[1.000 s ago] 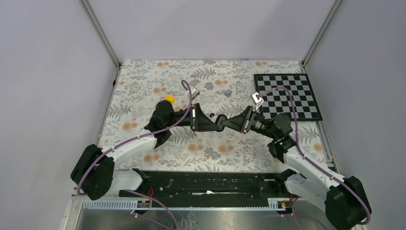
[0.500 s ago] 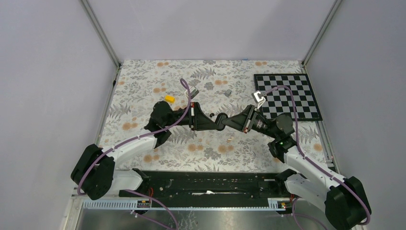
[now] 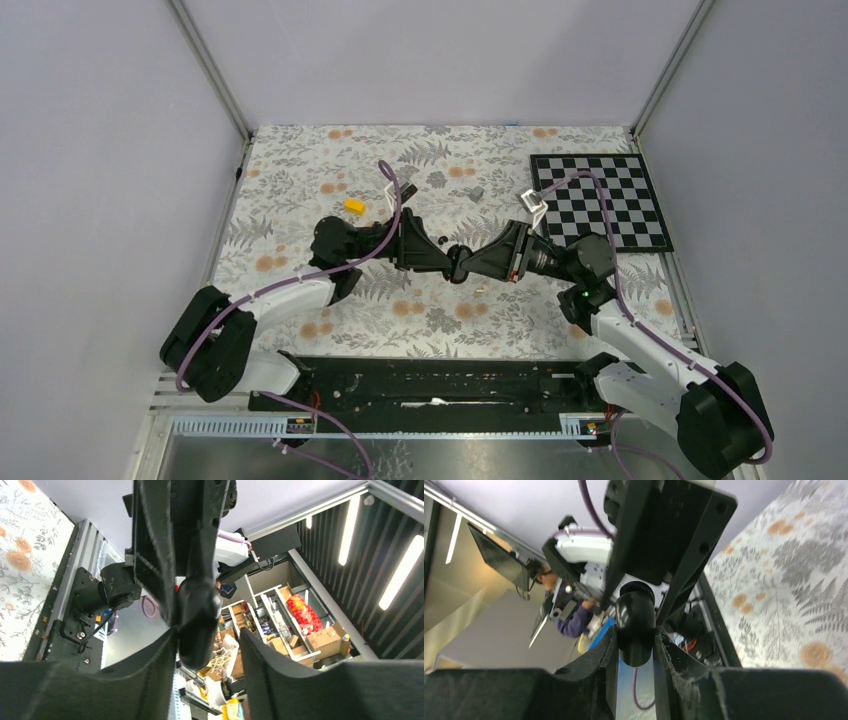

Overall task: Insert the wireless bluetooth earbuds into the charging case
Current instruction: Open the charging case.

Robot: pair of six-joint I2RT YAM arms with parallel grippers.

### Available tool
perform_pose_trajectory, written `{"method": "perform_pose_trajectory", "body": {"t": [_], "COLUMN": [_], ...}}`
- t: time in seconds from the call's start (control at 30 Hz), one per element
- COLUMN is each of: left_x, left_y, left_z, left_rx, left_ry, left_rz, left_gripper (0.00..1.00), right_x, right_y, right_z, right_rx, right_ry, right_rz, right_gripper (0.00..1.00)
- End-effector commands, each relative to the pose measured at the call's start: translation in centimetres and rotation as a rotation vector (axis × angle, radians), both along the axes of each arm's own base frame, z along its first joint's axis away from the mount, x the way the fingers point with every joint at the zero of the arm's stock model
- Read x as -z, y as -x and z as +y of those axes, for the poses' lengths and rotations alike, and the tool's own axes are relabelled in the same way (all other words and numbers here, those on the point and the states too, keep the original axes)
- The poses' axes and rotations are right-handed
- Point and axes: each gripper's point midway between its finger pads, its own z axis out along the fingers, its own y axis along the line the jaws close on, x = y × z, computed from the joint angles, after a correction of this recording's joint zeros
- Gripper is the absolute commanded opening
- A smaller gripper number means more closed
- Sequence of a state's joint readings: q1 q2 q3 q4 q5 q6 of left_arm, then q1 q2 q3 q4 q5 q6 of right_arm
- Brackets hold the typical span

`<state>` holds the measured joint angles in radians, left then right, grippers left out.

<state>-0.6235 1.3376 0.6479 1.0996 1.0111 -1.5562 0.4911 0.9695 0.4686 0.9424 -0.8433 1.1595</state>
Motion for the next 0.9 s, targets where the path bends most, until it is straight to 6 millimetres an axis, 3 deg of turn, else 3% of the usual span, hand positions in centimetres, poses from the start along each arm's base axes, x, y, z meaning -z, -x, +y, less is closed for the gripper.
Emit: {"method": "perform_pose_trajectory", "body": {"t": [0.0,0.13,0.37,0.53,0.67,0.87], "left_x": [-4.2,-3.7,-1.9,-0.3,1.7,3.4], "left_y": [0.9,0.2,-2.3,-3.7,-3.7,-3.0], "left_z": [1.0,0.5,-0.3,0.7,0.8,1.0], "left_rx": [-0.004,-0.038,-0.180,-0.288,-0.348,-0.323], "left_ry": [0.158,0.109,-0.113,-0.312,-0.483,-0.586], "left_rz": [-0.110,-0.133,-0.236,-0.308,-0.377,-0.430], "left_gripper": [0.54,0.62,0.65,0.85,0.84,0.89], "right_x": [2.0,1.8,1.8,1.6,1.4,0.5], "right_y": [2.1,2.1,2.3,2.1,1.9,1.7], "right_z": [0.4,0.3,0.2,0.1,0.2,0.2], "right_rx": [-0.139,-0.131,-0.129,-0.108,-0.095,-0.079], "right_ry": [0.082,0.094,0.106,0.110,0.115,0.098], "right_rz": [-0.025,-0.026,-0.028,-0.031,-0.032,-0.039], "right_gripper": [0.00,0.00,0.00,0.00,0.00,0.00]}}
